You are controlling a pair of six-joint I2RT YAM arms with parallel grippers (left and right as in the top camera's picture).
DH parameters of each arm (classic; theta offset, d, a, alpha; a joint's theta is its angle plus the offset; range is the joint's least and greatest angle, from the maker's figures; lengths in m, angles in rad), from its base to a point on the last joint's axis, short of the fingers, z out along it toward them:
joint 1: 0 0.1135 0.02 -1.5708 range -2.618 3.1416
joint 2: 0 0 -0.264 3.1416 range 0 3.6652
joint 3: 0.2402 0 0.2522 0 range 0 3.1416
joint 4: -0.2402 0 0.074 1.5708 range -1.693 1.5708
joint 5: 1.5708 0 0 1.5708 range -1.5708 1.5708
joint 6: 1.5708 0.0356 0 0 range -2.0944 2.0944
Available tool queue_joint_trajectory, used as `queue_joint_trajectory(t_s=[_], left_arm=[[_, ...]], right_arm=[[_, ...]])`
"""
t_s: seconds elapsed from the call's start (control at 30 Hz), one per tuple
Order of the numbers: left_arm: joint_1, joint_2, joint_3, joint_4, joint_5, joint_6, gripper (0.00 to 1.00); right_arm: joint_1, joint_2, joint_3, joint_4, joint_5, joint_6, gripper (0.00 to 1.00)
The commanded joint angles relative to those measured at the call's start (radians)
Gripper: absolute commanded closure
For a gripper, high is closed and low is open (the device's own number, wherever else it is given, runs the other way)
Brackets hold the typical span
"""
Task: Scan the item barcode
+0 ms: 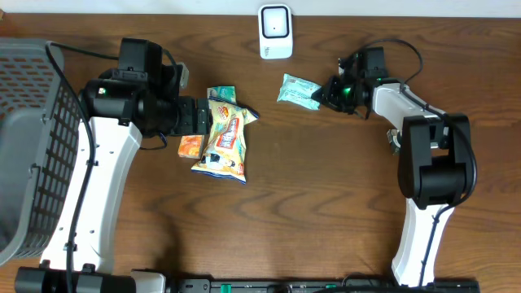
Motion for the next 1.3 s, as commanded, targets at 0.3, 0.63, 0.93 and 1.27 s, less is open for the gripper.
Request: queue_joint_trajectory(t_s=[0.3, 0.63, 0.93, 1.27], left_arm=[[0.005, 0.005, -0.005, 0.0, 0.009, 0.017, 0.06], [0.005, 0.005, -0.005, 0.0, 0.009, 0.017, 0.06], [0.005, 0.005, -0.005, 0.0, 0.009, 0.017, 0.06], [0.005, 0.005, -0.005, 0.0, 0.009, 0.017, 0.06]], right_arm=[[-0.042, -0.124, -0.02, -0.158, -0.138, -0.239, 0.99], [-0.046, -0.248, -0.02, -0.378, -0.145, -0.446, 0.96], [0.047, -0.158, -0.02, -0.338, 0.14, -0.18, 0.38], [0.123, -0.099, -0.02, -0.288, 0.223, -0.102, 0.38]])
